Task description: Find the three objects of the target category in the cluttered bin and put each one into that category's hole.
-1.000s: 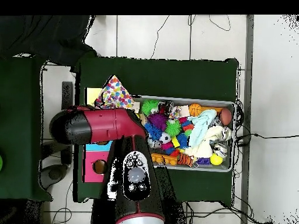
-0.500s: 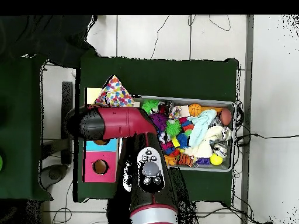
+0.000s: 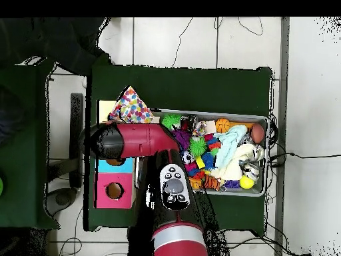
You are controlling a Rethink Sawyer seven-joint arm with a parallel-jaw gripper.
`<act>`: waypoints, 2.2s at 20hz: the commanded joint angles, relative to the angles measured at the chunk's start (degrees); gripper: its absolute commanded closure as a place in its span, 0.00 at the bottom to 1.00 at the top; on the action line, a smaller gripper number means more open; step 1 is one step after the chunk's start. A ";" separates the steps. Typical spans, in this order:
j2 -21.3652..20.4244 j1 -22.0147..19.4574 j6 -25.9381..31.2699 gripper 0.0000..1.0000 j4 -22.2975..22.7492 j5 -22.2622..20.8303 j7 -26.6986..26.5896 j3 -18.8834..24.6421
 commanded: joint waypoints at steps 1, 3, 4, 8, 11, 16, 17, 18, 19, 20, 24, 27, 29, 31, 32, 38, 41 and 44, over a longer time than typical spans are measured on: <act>3.69 0.12 -2.55 1.00 2.44 0.77 5.66 4.92; 3.33 0.79 -2.35 1.00 2.59 0.98 6.59 4.26; 3.09 1.09 -1.99 1.00 2.61 0.97 6.83 3.91; 2.78 1.31 -1.28 1.00 2.46 1.01 6.83 3.59; 3.15 1.26 -1.85 1.00 2.28 1.17 6.78 3.94; 5.47 2.07 -3.09 1.00 0.38 1.44 7.44 3.98; 5.66 2.30 -3.26 1.00 0.21 1.49 7.75 3.74; 5.85 2.53 -3.42 1.00 0.05 1.55 8.06 3.50; 5.83 2.57 -3.36 1.00 0.03 1.60 8.13 3.39; 5.75 2.50 -3.46 1.00 0.08 1.62 8.04 3.39; 6.10 1.98 -3.99 1.00 -0.34 1.68 7.29 3.94; 5.96 1.99 -4.38 1.00 -0.37 1.69 7.36 3.88; 6.07 1.90 -4.53 1.00 -0.57 1.67 7.16 3.99; 5.94 2.05 -4.48 1.00 -0.51 1.78 7.37 3.90; 5.90 2.11 -4.43 1.00 -0.51 1.85 7.42 3.90; 6.39 2.90 -4.08 1.00 -1.28 1.82 7.82 3.42; 7.55 2.76 -4.83 1.00 -1.64 1.67 7.44 3.85; 7.78 2.98 -5.03 1.00 -1.81 1.67 7.69 3.70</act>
